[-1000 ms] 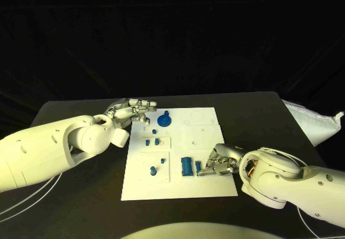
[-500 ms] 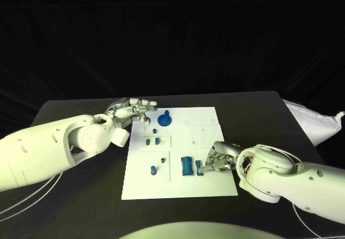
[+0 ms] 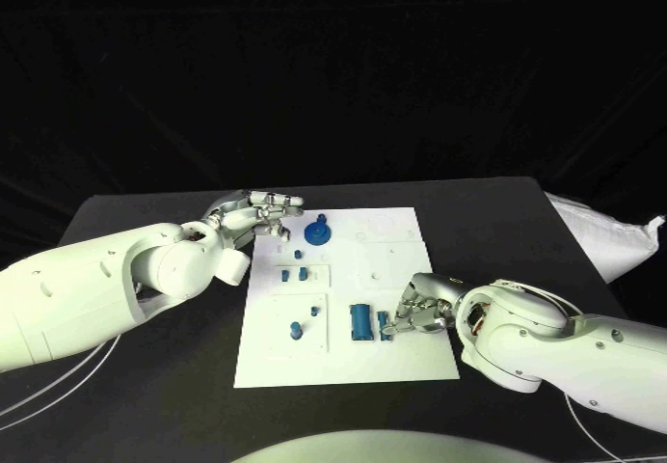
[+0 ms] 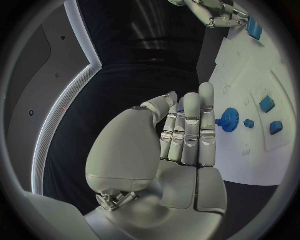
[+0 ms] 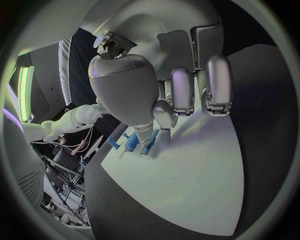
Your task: Assemble the parts on the task board
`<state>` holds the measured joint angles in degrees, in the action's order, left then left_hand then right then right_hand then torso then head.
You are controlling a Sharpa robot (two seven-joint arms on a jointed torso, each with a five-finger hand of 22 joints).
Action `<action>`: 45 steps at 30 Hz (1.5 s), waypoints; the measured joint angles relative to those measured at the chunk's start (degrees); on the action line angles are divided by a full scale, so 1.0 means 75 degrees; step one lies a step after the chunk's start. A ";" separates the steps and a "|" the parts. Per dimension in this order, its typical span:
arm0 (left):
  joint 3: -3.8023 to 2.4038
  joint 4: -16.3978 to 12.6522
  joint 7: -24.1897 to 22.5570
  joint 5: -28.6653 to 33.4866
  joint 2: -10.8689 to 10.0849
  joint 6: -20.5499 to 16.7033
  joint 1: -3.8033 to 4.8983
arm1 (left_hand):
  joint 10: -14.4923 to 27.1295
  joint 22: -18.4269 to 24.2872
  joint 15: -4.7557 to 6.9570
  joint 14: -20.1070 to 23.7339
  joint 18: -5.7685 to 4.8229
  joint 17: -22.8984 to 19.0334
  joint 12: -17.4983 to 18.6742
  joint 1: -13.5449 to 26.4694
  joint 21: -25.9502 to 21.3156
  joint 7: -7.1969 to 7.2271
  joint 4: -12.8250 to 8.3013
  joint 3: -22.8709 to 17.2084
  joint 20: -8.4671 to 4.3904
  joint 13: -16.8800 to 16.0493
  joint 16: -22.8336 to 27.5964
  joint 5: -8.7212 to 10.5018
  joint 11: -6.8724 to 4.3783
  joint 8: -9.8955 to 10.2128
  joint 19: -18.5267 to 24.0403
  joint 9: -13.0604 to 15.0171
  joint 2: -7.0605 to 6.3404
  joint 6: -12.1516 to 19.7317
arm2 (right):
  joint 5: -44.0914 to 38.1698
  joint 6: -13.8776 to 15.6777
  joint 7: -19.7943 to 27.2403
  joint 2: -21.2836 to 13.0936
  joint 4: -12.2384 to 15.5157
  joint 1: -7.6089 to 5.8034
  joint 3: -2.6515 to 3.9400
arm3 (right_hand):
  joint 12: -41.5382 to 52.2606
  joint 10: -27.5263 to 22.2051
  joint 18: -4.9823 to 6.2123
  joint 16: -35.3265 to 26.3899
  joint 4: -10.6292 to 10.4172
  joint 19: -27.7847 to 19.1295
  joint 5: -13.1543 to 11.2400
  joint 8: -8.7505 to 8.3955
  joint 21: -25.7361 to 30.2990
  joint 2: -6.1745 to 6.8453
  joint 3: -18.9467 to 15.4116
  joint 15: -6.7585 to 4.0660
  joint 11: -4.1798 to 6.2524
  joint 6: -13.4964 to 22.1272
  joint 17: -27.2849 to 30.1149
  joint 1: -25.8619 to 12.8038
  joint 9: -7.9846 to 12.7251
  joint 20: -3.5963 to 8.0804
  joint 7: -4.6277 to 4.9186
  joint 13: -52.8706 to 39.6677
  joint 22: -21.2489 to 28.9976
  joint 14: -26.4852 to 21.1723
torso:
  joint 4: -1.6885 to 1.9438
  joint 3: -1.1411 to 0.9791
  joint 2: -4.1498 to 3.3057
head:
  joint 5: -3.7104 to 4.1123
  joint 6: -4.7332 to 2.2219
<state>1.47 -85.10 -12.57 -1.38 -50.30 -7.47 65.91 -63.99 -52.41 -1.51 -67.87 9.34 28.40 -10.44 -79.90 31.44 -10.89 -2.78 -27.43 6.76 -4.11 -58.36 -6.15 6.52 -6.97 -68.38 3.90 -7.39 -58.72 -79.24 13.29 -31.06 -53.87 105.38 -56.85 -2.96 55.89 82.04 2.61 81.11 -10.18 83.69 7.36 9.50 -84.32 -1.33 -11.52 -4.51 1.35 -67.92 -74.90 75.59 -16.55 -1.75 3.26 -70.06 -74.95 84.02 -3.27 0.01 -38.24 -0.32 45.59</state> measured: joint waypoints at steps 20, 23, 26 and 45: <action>0.0010 0.0120 -0.0425 0.0285 0.0159 -0.0378 -0.0332 | 0.0194 0.1166 -0.0263 0.1455 0.0000 -0.1386 -0.0147 0.0278 -0.1743 0.0065 0.0266 0.0457 0.0278 0.0051 0.2708 0.0000 0.0085 -0.0039 0.1640 -0.0007 0.0045 0.0236 | 0.4830 0.0933 0.3824 0.0132 -0.1733 -0.1044 0.0019 | -0.5110 -0.2217 0.1009 -0.5419 0.0506 -0.3360 0.0188 -0.0636 0.4392 -0.0637 -0.0040 0.0470 -0.0602 0.1215 0.4805 0.1142 0.0222 -0.0431 0.0591 0.3727 0.4156 -0.1235 | -0.0014 0.0154 0.0374 | 0.0152 -0.0305; 0.0009 0.0251 -0.0617 0.0430 0.0310 -0.0544 -0.0386 | 0.0256 0.1817 -0.0503 0.1739 -0.0001 -0.1890 0.0045 0.0355 -0.2525 0.0122 0.0348 0.0539 0.0522 0.0064 0.3863 0.0000 0.0146 -0.0028 0.2231 -0.0009 0.0028 0.0325 | 0.5977 0.0846 0.4606 0.0444 -0.2407 -0.1149 0.0020 | -0.5913 -0.2458 0.1010 -0.6649 0.0605 -0.3638 0.0153 -0.0734 0.5405 -0.0754 -0.0008 0.0669 -0.0763 0.1257 0.5525 0.1428 0.0334 -0.0609 0.0715 0.4750 0.4898 -0.1659 | -0.0018 0.0196 0.0516 | 0.0169 -0.0461; 0.0006 0.0407 -0.0806 0.0571 0.0485 -0.0694 -0.0426 | 0.0360 0.2455 -0.0706 0.1878 -0.0001 -0.2296 0.0296 0.0354 -0.3172 0.0188 0.0422 0.0613 0.0796 0.0064 0.4783 0.0000 0.0253 0.0090 0.2625 -0.0009 0.0028 0.0412 | 0.6949 0.0692 0.5247 0.0739 -0.3029 -0.1228 0.0041 | -0.6536 -0.2509 0.1009 -0.8027 0.0696 -0.3989 0.0033 -0.0770 0.6560 -0.0851 -0.0021 0.0927 -0.0956 0.1329 0.6365 0.1612 0.0531 -0.0849 0.0856 0.5822 0.5703 -0.2245 | -0.0015 0.0216 0.0634 | 0.0174 -0.0647; 0.0001 0.1299 -0.1274 0.1085 0.1162 -0.1317 -0.0461 | 0.1555 0.4332 -0.0854 0.2587 0.0109 -0.3357 0.1074 0.1425 -0.3883 0.0384 0.0416 0.1475 0.0918 0.0250 0.6666 0.0140 0.0374 0.0601 0.3618 -0.0207 0.0482 0.1307 | 0.9130 0.0039 0.6700 0.1693 -0.4681 -0.1276 0.0082 | -0.7117 -0.3473 0.0996 -1.0503 0.1501 -0.4353 -0.0163 -0.0967 0.9532 -0.1003 0.0144 0.1141 -0.1118 0.2406 0.8992 -0.0126 0.1678 -0.1158 0.0817 0.8953 0.8239 -0.3439 | 0.0075 0.0159 0.0997 | 0.0113 -0.1140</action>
<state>1.48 -75.36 -22.12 6.76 -41.59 -17.34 62.45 -52.33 -19.92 -7.91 -48.47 10.16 3.22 -2.38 -69.22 2.32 -8.00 0.34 -16.37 13.65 -2.24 -8.36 -5.10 9.32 -2.46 -41.24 2.34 -3.78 -48.92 -10.76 13.58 19.19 -41.17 70.27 -66.42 -2.34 2.51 55.99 10.08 2.34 1.08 51.04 6.14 2.24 -12.83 -8.86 -10.44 4.04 -7.04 -49.87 -7.46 74.65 -3.96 -10.43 9.38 -2.91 -13.16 58.23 -2.70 1.20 -30.76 0.52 37.03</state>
